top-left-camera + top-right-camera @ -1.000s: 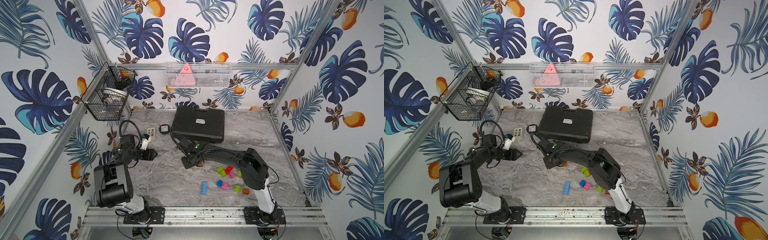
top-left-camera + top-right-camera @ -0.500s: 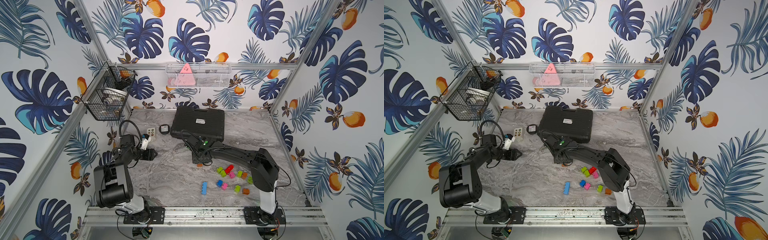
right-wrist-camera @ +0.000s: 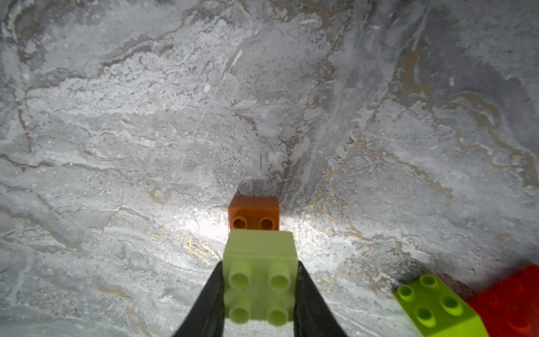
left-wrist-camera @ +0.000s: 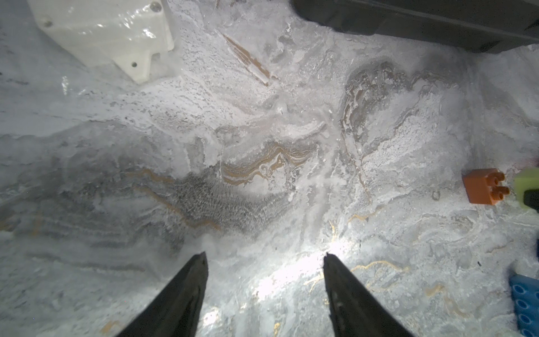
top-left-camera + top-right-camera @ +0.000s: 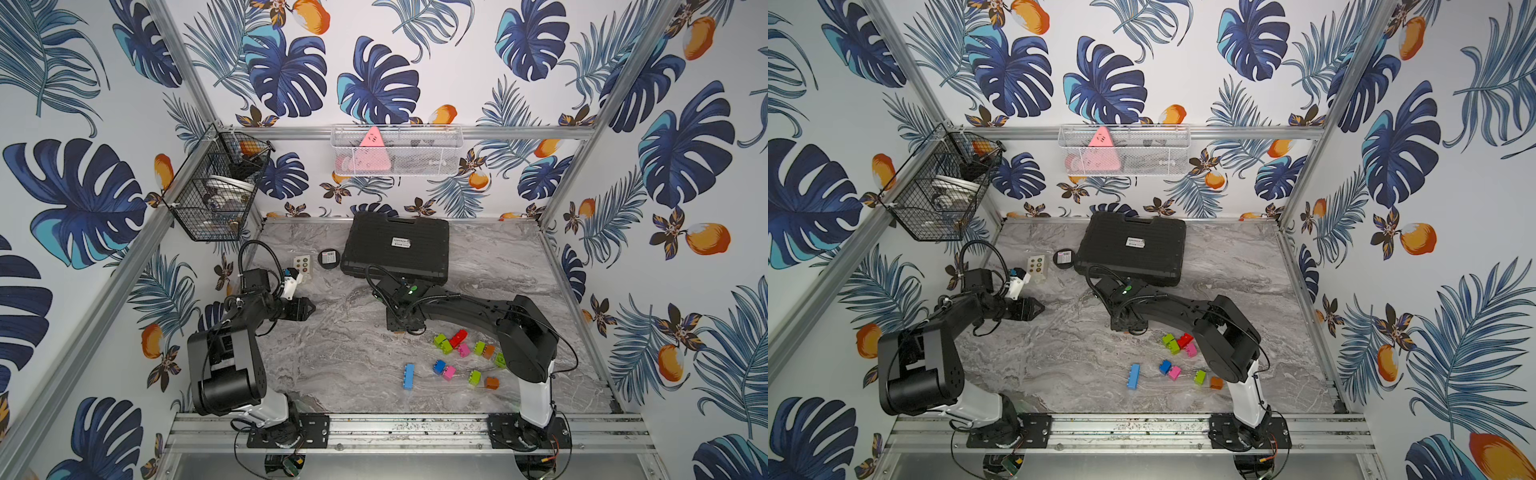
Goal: Assemble the letter h with lego
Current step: Assemble the lego brick with the lego brick.
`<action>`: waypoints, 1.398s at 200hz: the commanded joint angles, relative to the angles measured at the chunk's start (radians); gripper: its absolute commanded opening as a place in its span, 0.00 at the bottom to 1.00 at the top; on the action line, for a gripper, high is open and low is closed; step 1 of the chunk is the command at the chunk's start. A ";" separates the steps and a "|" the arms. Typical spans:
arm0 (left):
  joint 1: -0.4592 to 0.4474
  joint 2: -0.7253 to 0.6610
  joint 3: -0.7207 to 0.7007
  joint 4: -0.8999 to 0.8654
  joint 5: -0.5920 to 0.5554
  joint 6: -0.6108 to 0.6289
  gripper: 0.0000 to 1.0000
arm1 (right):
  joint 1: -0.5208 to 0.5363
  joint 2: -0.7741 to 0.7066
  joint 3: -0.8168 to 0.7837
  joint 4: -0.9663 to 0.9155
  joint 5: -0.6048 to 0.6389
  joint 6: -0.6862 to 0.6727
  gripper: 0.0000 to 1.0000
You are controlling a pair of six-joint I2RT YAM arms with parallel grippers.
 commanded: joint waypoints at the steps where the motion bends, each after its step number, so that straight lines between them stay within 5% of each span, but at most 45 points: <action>1: 0.002 0.000 0.003 0.001 0.017 0.012 0.69 | -0.009 0.008 -0.011 0.039 -0.030 0.008 0.34; 129: 0.002 0.004 0.006 -0.003 0.021 0.015 0.69 | -0.010 0.038 -0.022 0.033 -0.019 -0.021 0.33; 214: 0.003 0.002 0.006 -0.005 0.026 0.017 0.69 | -0.014 0.231 0.052 -0.133 0.038 -0.029 0.27; 279: 0.002 0.003 0.006 -0.008 0.030 0.019 0.69 | -0.077 0.110 0.028 -0.097 0.020 -0.043 0.28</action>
